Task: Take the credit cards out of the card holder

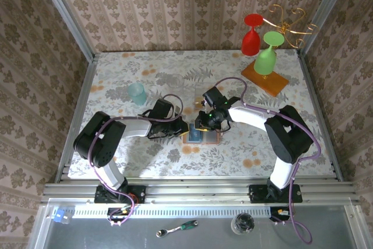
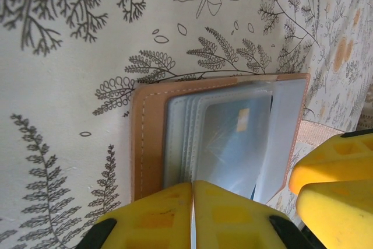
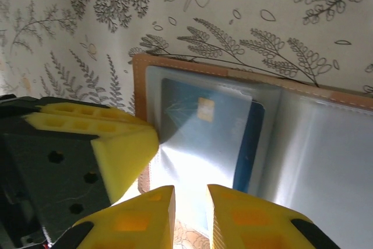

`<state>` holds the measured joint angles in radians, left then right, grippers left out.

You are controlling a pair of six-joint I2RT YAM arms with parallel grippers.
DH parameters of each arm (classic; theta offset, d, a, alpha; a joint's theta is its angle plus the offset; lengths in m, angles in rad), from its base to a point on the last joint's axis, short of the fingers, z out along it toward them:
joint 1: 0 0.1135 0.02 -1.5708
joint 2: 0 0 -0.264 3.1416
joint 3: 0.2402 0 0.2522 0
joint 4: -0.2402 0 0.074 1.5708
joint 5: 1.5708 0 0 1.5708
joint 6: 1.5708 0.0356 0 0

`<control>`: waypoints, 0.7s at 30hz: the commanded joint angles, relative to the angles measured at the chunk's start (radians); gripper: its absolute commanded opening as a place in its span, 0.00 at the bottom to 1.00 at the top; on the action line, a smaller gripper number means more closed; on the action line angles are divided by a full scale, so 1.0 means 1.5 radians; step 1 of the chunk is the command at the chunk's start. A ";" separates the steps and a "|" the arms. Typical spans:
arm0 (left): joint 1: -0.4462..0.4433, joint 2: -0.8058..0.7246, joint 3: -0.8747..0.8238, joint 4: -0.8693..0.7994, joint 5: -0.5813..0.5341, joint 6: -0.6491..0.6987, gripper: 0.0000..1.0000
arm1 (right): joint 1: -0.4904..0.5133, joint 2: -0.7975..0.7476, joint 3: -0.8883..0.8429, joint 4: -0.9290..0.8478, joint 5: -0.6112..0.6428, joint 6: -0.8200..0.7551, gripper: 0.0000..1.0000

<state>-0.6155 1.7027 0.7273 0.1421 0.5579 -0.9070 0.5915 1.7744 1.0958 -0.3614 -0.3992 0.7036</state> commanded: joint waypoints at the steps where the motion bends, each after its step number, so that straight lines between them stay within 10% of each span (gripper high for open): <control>1: 0.000 0.002 -0.006 -0.009 0.006 0.017 0.12 | -0.006 -0.005 -0.005 0.018 -0.021 0.016 0.23; 21: 0.001 -0.024 0.030 -0.038 0.009 0.022 0.11 | -0.010 -0.002 -0.008 0.009 -0.016 0.012 0.23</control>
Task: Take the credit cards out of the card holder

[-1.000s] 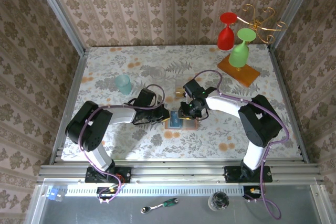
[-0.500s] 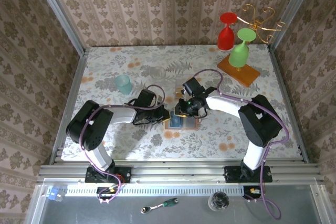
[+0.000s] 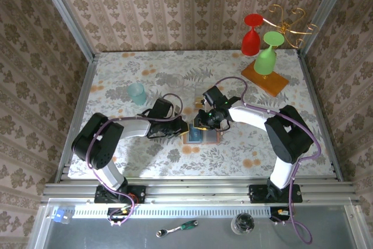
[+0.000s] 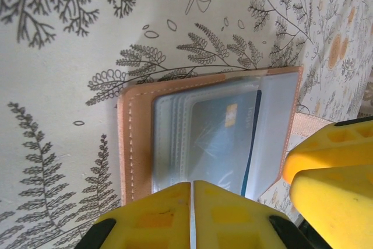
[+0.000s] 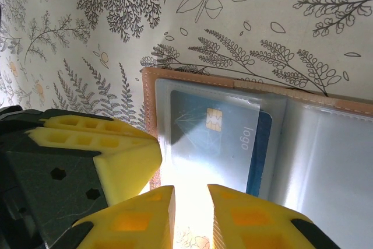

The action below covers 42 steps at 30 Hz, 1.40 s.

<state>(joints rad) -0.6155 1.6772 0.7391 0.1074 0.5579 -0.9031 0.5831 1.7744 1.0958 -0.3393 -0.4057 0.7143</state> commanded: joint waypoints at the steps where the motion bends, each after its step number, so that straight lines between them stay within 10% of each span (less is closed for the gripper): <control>1: 0.001 -0.005 0.024 -0.011 0.013 0.019 0.11 | -0.004 -0.001 -0.008 -0.006 -0.012 0.004 0.23; 42: 0.018 0.028 0.002 -0.001 0.020 0.027 0.08 | -0.006 0.024 -0.008 -0.057 0.037 -0.025 0.26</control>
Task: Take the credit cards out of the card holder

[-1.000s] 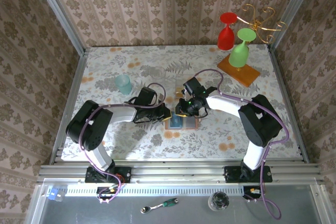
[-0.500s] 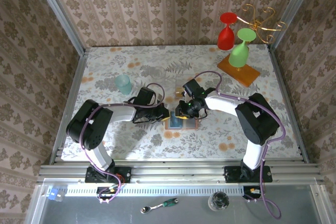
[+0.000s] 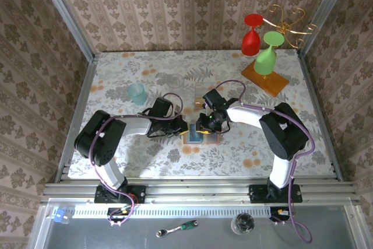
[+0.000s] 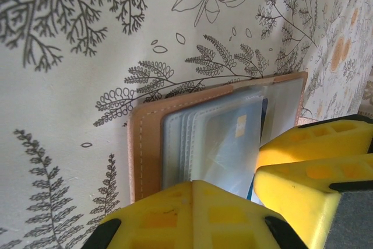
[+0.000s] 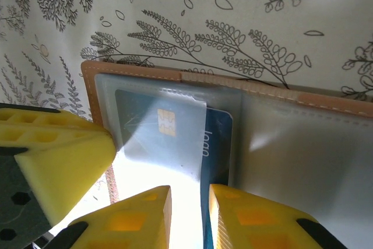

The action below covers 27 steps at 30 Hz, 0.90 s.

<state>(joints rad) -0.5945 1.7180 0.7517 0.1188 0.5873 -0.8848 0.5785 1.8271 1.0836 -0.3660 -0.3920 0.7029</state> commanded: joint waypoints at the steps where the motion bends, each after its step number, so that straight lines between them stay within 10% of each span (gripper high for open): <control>1: 0.004 0.000 -0.007 -0.009 0.000 0.014 0.08 | -0.003 -0.013 0.001 -0.043 0.029 -0.019 0.26; 27: -0.029 0.003 0.031 -0.001 0.013 -0.002 0.07 | -0.013 -0.051 -0.006 -0.050 0.031 -0.021 0.27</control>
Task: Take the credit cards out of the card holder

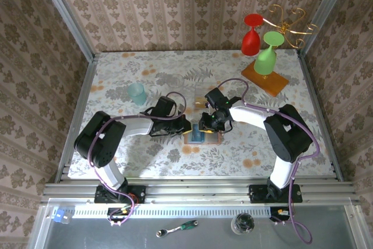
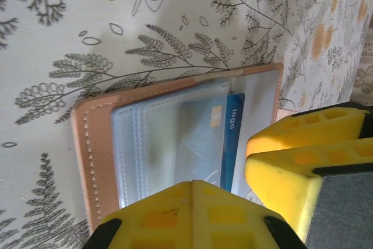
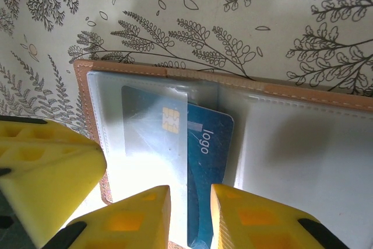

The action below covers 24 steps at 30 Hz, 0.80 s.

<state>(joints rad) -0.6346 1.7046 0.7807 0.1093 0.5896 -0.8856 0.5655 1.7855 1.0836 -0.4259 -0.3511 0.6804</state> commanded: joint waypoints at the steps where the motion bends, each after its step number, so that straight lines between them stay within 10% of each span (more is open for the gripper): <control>1: -0.002 0.015 0.011 0.004 0.011 -0.001 0.07 | -0.005 -0.023 -0.007 -0.008 0.002 -0.005 0.27; 24: 0.025 0.027 -0.011 -0.031 -0.003 0.034 0.05 | -0.007 0.044 0.007 0.017 -0.025 -0.006 0.24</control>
<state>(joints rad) -0.6067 1.7412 0.7795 0.1078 0.5953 -0.8612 0.5652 1.8240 1.0718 -0.3668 -0.4156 0.6842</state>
